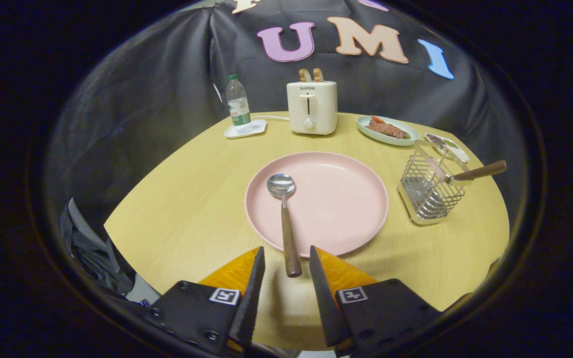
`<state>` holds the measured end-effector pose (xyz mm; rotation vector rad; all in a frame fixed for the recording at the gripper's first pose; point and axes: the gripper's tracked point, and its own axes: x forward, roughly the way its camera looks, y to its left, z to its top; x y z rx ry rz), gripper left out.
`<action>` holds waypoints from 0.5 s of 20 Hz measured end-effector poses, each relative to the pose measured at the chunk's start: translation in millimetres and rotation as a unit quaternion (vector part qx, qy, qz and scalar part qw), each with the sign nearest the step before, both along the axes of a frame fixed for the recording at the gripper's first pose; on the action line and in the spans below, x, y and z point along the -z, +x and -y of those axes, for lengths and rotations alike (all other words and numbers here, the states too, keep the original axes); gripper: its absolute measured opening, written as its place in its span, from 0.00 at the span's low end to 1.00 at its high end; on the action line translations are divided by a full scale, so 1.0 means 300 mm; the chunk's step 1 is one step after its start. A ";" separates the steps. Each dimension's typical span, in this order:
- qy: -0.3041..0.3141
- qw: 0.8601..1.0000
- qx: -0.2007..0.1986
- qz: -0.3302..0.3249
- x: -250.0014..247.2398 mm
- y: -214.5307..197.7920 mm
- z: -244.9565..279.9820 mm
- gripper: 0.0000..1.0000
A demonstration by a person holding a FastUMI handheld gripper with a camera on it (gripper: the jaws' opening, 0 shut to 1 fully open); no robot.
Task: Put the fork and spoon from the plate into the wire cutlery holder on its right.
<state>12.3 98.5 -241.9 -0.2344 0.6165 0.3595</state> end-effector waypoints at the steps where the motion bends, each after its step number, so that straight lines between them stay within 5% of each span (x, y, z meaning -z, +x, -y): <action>1: 0.001 1.000 0.001 -0.002 -0.001 0.002 -0.002 0.47; 5: 0.006 1.000 0.006 -0.023 0.004 0.003 -0.006 0.21; 10: -0.007 1.000 -0.001 -0.020 0.008 0.005 -0.010 0.09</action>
